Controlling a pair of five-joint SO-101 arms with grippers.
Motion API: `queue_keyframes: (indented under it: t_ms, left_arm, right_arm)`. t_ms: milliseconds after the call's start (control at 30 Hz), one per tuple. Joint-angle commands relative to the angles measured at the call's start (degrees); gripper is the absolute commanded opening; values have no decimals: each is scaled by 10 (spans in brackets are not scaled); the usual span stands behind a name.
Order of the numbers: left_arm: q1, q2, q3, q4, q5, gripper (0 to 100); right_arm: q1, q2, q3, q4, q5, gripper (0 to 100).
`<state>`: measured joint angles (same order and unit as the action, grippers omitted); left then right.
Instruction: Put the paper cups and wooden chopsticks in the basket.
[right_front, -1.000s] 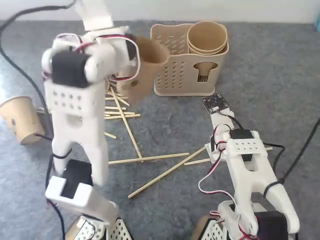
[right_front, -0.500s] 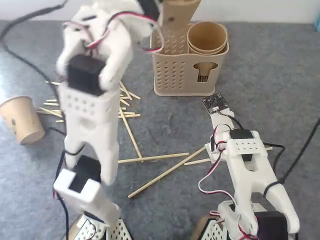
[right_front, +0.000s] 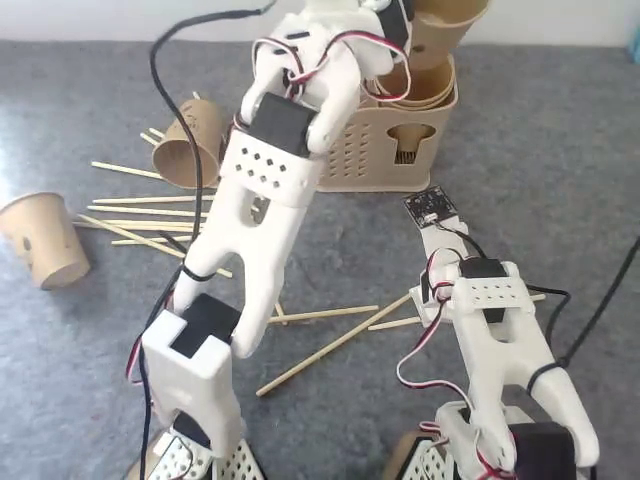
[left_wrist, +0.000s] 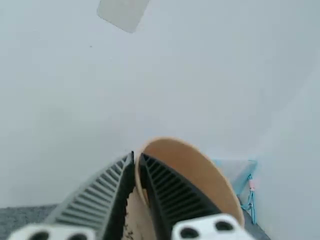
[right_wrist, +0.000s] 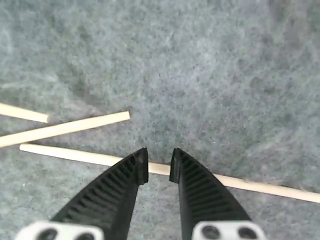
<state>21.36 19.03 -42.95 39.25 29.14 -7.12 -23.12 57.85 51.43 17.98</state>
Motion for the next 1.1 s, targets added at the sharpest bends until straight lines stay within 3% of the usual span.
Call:
queue_keyframes:
  t_ms: [0, 300, 500, 600, 833, 967, 1067]
  left_arm:
    - [2, -8, 29, -50, 7, 11]
    - [-17, -10, 189, -171, 4, 11]
    - [-38, -9, 199, -172, 5, 13]
    - [-53, -14, 196, -124, 6, 77]
    - [-64, -90, 196, 35, 8, 391]
    - [-69, -144, 196, 92, 5, 397]
    - [-114, -210, 196, 149, 2, 397]
  right_arm:
    - [8, -2, -2, -9, 7, 96]
    - [8, -2, -2, -9, 8, 96]
    - [9, -2, -2, -9, 8, 96]
    - [9, -2, -2, -9, 8, 96]
    - [7, -2, -2, -9, 8, 96]
    - [9, -2, -2, -9, 8, 96]
    - [10, -2, -2, -9, 8, 96]
